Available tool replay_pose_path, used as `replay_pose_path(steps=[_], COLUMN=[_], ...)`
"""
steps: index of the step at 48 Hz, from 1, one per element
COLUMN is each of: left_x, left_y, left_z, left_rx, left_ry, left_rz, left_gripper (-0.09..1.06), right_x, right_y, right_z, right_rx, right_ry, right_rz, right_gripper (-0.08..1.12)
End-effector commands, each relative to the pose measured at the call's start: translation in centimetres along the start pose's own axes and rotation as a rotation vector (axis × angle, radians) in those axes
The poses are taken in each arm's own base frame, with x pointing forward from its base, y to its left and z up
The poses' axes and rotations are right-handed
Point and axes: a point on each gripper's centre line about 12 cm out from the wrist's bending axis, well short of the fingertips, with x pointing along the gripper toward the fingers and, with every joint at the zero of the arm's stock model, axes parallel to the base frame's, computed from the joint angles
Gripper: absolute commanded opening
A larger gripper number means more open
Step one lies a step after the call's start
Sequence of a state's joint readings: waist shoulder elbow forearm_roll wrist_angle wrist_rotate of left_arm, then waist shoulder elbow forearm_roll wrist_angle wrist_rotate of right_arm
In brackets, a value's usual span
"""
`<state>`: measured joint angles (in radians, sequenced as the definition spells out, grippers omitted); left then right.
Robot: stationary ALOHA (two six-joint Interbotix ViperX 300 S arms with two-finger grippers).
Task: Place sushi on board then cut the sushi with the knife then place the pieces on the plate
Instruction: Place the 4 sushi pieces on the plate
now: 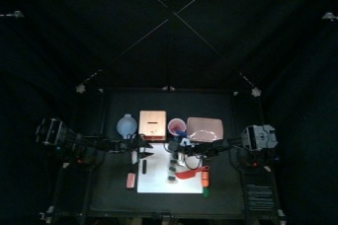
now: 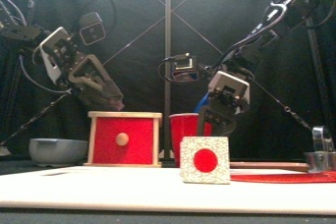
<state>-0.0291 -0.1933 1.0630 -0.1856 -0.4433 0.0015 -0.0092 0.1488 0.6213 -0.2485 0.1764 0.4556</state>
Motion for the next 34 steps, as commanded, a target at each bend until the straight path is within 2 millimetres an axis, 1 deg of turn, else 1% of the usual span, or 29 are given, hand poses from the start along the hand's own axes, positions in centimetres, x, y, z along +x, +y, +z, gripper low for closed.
replay_pose_path(steps=[1,6,11,15,20,25,27,29,34], left_x=[0.1,0.1,0.1,0.1,0.1,0.1,0.1,0.2,0.2], left_y=[0.0,0.0,0.0,0.0,0.0,0.1,0.1,0.2,0.3], left_z=[0.5,0.5,0.5,0.5,0.5,0.7,0.7,0.7,0.8], left_rx=[-0.004,-0.005,-0.005,-0.005,-0.005,-0.007,-0.007,-0.008,-0.008], left_ry=[-0.017,-0.017,-0.015,-0.015,-0.017,-0.020,-0.021,-0.022,-0.023], left_rz=[0.001,0.002,0.002,0.002,0.002,0.004,0.005,0.007,0.011], left_gripper=[0.77,0.77,0.77,0.77,0.77,0.77,0.77,0.77,0.77], right_x=[-1.9,-3.6,-5.9,-7.9,-9.9,-11.4,-11.9,-12.2,-12.2], right_y=[0.0,-0.3,-0.8,-1.5,-2.7,-4.6,-5.7,-6.8,-9.8], right_z=[1.4,1.2,0.7,-0.1,-1.1,-2.2,-2.7,-3.1,-4.0], right_rx=[0.008,0.015,0.022,0.040,0.073,0.120,0.146,0.171,0.253], right_ry=[-0.046,-0.038,-0.037,-0.037,-0.047,-0.065,-0.074,-0.079,-0.095], right_rz=[0.001,-0.011,-0.026,-0.041,-0.058,-0.090,-0.111,-0.133,-0.190], right_gripper=[0.63,0.59,0.59,0.59,0.59,0.59,0.59,0.59,0.59])
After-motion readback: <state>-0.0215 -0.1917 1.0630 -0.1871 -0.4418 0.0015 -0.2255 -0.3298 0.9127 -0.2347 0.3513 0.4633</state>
